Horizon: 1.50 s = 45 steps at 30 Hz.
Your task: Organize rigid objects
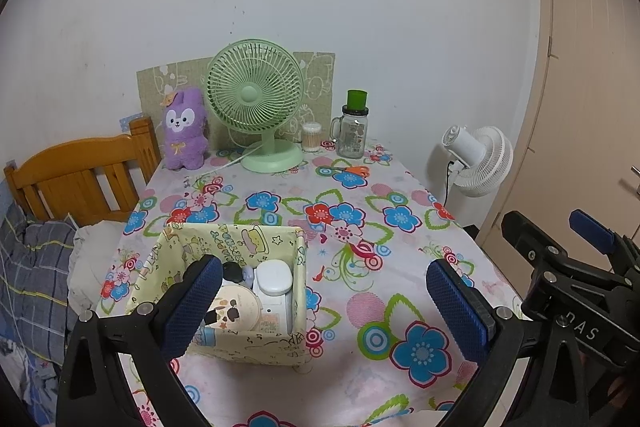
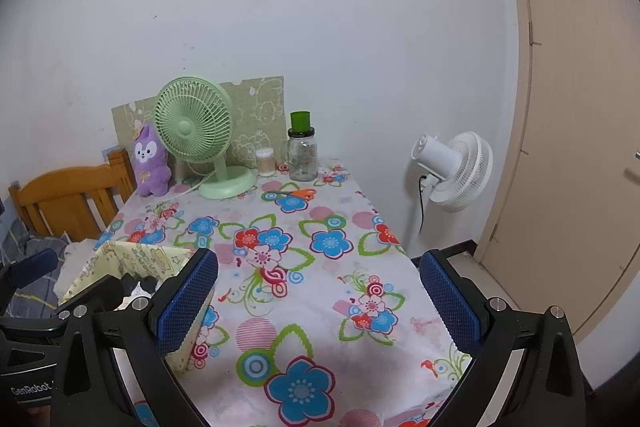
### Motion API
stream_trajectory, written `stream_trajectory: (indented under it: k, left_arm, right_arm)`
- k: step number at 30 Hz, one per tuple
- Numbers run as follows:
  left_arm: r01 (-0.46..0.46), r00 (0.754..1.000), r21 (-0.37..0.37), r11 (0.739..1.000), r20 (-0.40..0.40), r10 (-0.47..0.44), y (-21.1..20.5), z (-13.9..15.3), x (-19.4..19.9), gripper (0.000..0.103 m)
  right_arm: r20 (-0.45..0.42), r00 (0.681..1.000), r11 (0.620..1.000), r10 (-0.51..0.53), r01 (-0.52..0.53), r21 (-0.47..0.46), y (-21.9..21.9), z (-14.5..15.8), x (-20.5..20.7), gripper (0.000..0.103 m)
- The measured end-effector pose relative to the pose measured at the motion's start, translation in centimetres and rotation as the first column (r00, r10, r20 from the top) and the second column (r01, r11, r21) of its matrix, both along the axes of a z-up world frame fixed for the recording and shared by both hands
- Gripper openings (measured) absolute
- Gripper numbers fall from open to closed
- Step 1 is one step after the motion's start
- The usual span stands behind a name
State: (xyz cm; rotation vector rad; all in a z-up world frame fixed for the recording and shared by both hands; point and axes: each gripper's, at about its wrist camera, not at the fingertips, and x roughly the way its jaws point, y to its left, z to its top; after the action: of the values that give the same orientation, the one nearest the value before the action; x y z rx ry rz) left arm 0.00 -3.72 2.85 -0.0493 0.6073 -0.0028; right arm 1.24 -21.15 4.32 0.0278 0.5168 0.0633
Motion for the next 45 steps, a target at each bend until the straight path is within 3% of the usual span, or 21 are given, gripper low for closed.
stream_trajectory:
  k: [45]
  left_arm:
    - [0.005, 1.000, 0.017, 1.000, 0.020, -0.005, -0.04, 0.24, 0.87, 0.103]
  right_arm:
    - [0.035, 0.999, 1.000, -0.006, 0.006, -0.005, -0.01, 0.23, 0.55, 0.102]
